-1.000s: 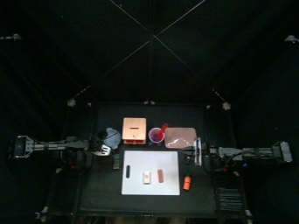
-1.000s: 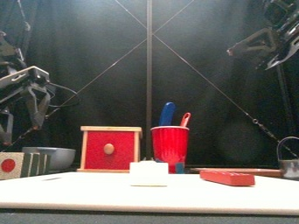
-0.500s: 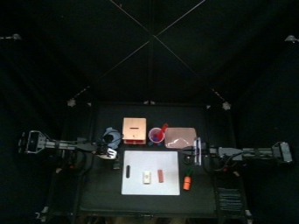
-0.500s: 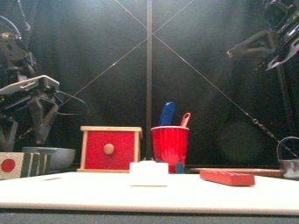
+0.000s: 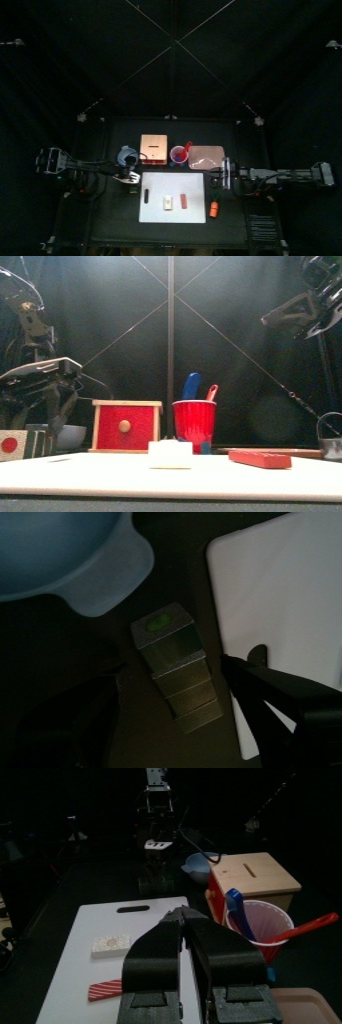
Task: Grab sushi roll
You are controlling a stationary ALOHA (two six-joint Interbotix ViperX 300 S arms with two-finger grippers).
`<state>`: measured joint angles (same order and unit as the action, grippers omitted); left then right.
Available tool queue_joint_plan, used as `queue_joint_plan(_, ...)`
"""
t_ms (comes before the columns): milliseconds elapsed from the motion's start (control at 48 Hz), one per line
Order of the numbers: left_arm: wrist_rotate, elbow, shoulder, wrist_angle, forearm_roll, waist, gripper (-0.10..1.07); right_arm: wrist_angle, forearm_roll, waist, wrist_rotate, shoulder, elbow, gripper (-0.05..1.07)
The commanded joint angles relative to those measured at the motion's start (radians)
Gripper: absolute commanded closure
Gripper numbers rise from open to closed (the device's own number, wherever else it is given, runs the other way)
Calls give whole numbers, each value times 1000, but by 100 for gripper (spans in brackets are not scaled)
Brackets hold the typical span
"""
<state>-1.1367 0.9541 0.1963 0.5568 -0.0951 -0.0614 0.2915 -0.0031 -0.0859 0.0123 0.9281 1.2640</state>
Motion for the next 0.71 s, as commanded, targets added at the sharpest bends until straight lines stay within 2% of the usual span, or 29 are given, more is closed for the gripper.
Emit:
queue_joint_plan(0, -2, -29, -17, -3, -3, 5, -6, 5, 2, -2, 0, -9, -9, 101)
queue_joint_plan(271, 0, -29, -34, -3, -2, 15, -1, 5, 2, -3, 0, -9, -6, 101)
queue_joint_plan(542, -2, -31, -32, -3, 3, 15, 23, 5, 3, -2, 0, -9, -6, 101)
queue_joint_plan(688, -2, -31, -31, -5, 11, 15, 31, 5, 2, -3, 0, -9, -8, 101)
